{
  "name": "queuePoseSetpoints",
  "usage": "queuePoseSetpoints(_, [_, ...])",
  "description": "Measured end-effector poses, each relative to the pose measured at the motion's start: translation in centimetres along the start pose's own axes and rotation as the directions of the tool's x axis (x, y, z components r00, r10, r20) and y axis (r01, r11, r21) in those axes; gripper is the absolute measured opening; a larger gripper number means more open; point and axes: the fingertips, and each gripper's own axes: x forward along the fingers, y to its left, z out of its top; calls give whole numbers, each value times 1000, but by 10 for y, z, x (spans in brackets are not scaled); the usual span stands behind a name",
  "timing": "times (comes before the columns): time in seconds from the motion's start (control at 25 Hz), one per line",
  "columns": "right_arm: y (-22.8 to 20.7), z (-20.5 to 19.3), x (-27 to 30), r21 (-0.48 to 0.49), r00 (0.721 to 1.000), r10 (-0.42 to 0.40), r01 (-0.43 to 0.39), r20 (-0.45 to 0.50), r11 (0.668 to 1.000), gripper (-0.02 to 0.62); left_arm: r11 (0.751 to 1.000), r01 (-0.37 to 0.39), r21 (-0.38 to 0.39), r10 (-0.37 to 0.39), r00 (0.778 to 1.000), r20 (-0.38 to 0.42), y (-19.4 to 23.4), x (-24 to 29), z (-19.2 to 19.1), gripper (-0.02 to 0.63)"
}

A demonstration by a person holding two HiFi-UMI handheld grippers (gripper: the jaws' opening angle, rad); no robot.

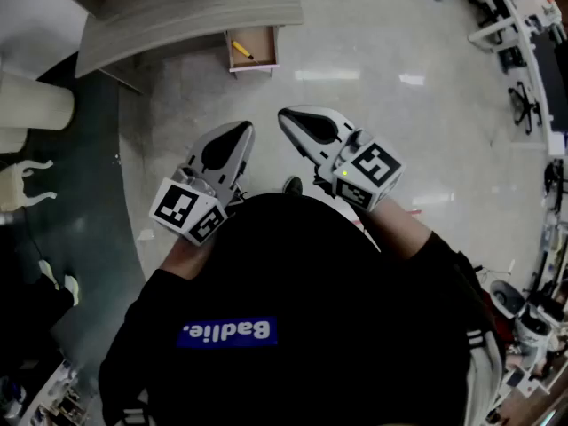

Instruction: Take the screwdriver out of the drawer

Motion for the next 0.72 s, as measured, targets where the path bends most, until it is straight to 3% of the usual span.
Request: queuePoseSetpoints(0.72, [3, -3, 16, 2, 1000, -5, 5, -6, 1000, 29, 1000, 14, 4, -14, 1000, -10, 10, -8, 2, -5])
